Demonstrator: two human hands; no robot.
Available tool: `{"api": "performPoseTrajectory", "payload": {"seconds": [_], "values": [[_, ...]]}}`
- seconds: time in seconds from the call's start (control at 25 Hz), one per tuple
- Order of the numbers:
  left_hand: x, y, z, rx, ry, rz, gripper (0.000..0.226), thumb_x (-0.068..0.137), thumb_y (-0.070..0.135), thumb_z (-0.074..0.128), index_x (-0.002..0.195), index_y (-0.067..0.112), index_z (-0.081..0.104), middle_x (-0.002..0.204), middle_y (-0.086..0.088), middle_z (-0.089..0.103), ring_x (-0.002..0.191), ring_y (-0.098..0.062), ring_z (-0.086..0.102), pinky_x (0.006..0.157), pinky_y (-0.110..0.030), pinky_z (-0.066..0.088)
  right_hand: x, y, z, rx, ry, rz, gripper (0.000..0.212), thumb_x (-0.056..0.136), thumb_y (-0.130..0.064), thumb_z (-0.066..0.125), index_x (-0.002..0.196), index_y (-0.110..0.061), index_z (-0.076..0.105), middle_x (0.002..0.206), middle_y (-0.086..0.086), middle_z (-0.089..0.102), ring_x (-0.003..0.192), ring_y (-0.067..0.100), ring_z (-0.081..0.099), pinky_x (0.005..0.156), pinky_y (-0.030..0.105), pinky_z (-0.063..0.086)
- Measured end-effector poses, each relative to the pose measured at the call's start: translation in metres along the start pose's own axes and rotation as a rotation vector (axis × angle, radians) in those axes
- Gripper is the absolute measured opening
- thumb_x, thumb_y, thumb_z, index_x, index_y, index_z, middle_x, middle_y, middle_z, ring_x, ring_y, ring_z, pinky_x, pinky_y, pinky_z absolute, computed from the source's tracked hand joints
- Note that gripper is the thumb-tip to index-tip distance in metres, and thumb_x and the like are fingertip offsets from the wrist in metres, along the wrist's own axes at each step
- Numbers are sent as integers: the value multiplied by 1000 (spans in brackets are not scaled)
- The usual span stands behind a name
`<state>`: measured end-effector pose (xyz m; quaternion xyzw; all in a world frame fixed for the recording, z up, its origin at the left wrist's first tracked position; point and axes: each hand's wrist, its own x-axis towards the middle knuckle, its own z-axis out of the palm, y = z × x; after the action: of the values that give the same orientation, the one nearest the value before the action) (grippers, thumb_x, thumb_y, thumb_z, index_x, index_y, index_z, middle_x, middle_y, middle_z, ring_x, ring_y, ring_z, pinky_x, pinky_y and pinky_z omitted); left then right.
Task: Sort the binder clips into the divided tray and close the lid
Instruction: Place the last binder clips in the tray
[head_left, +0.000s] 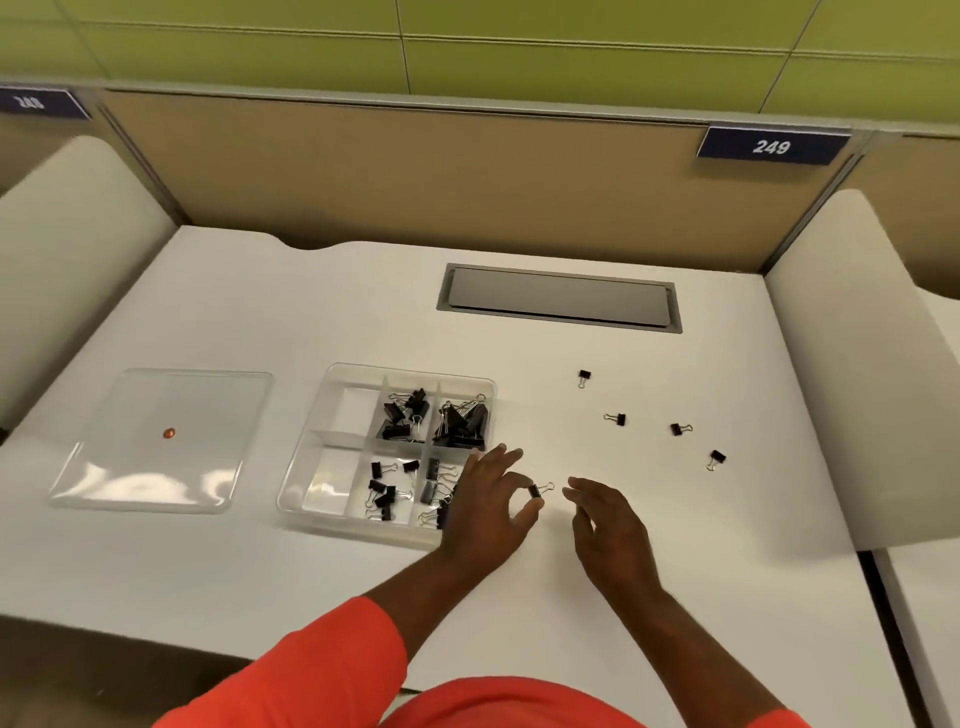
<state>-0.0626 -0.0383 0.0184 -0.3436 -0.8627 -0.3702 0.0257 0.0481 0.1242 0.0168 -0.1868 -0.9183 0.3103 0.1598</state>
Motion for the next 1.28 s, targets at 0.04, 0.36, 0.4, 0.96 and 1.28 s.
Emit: {"api": "performPoseTrajectory", "payload": {"seconds": [0.04,0.36,0.4,0.96,1.28], "values": [[-5,-8,-11,4,8,-11,22,85,40,71,97,22,70,133,2,60,135,-16,45,116,-46,28,1,-10,7,7,-6,-10,40,83,5,69,112,-22,75,125,-8,68,116,4,60,100,17,46],[-52,-91,-116,51,119,-173,21,82,32,78,100,24,72,131,6,61,134,-10,45,117,-45,28,4,-97,79,88,-98,-153,41,85,4,68,116,-21,73,124,-7,67,116,-1,57,102,11,41],[-57,-101,-127,49,135,-198,21,82,31,78,100,24,72,132,6,61,134,-10,44,119,-43,25,4,-107,88,89,-107,-168,41,86,3,67,118,-21,73,124,-6,67,116,1,58,102,15,44],[-73,-205,-184,126,147,-272,32,82,33,79,111,22,69,136,2,59,138,-14,42,119,-48,25,19,-206,172,46,-270,-331,33,90,-7,62,119,-19,71,126,-4,68,120,8,59,100,21,49],[-75,-203,-191,128,126,-319,56,88,44,69,137,22,54,152,5,42,146,-8,25,121,-44,19,38,-229,180,70,-368,-283,48,100,-34,57,146,-26,47,148,-6,52,136,10,47,108,31,44]]}}
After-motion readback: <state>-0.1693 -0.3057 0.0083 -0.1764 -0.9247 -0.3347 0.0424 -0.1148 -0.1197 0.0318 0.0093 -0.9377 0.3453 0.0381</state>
